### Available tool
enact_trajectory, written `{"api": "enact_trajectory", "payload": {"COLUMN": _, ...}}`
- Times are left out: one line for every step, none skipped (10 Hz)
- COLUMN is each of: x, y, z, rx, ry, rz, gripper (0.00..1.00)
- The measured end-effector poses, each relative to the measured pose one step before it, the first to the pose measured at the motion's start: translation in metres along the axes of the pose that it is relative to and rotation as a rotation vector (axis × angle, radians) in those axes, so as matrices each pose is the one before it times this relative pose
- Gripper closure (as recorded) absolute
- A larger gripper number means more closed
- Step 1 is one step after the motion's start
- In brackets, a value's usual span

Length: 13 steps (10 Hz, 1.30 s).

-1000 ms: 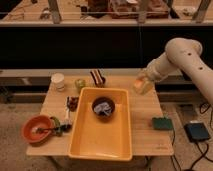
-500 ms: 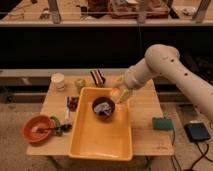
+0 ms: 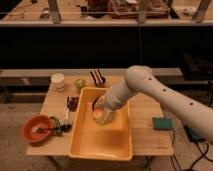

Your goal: Place apple in tray

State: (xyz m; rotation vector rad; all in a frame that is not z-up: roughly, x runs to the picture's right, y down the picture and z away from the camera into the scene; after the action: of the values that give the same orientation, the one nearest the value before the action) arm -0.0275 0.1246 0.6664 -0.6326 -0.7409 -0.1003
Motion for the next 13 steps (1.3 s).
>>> {"api": "enact_trajectory", "payload": {"x": 0.00238, "y": 0.01887, "z": 0.02082, "rx": -0.03821, "ry": -0.01363, "rz": -0.05394, "gripper": 0.82}}
{"api": "enact_trajectory", "payload": {"x": 0.00000, "y": 0.01173, "z": 0.01524, "rx": -0.02737, "ry": -0.01300, "rz": -0.04063, "gripper": 0.73}}
{"api": "enact_trajectory", "payload": {"x": -0.00155, "y": 0.00555, "z": 0.01065, "rx": -0.01975, "ry": -0.00706, "rz": -0.02834, "gripper": 0.65}}
{"api": "enact_trajectory", "payload": {"x": -0.00475, "y": 0.00074, "z": 0.01085, "rx": -0.02413, "ry": -0.00739, "rz": -0.03494, "gripper": 0.53}}
{"api": "enact_trajectory", "payload": {"x": -0.00071, "y": -0.00195, "z": 0.00557, "rx": -0.01306, "ry": -0.00136, "rz": -0.01108, "gripper": 0.42}}
{"api": "enact_trajectory", "payload": {"x": 0.00066, "y": -0.00139, "z": 0.00272, "rx": -0.00428, "ry": -0.00027, "rz": -0.00294, "gripper": 0.35}}
{"api": "enact_trajectory", "payload": {"x": 0.00197, "y": -0.00271, "z": 0.00174, "rx": 0.00264, "ry": -0.00177, "rz": 0.00260, "gripper": 0.24}}
{"api": "enact_trajectory", "payload": {"x": 0.00163, "y": -0.00244, "z": 0.00006, "rx": 0.00666, "ry": -0.00066, "rz": 0.00732, "gripper": 0.21}}
{"api": "enact_trajectory", "payload": {"x": 0.00271, "y": -0.00428, "z": -0.00009, "rx": 0.02204, "ry": 0.01041, "rz": 0.02324, "gripper": 0.20}}
{"api": "enact_trajectory", "payload": {"x": 0.00369, "y": -0.00382, "z": -0.00041, "rx": 0.02668, "ry": 0.00896, "rz": 0.03229, "gripper": 0.20}}
{"api": "enact_trajectory", "payload": {"x": 0.00133, "y": -0.00038, "z": -0.00055, "rx": 0.00539, "ry": 0.00153, "rz": 0.00699, "gripper": 0.20}}
{"api": "enact_trajectory", "payload": {"x": -0.00061, "y": -0.00028, "z": 0.00046, "rx": -0.00098, "ry": -0.00012, "rz": -0.00150, "gripper": 0.20}}
{"api": "enact_trajectory", "payload": {"x": -0.00087, "y": -0.00026, "z": 0.00076, "rx": -0.00169, "ry": -0.00036, "rz": -0.00208, "gripper": 0.20}}
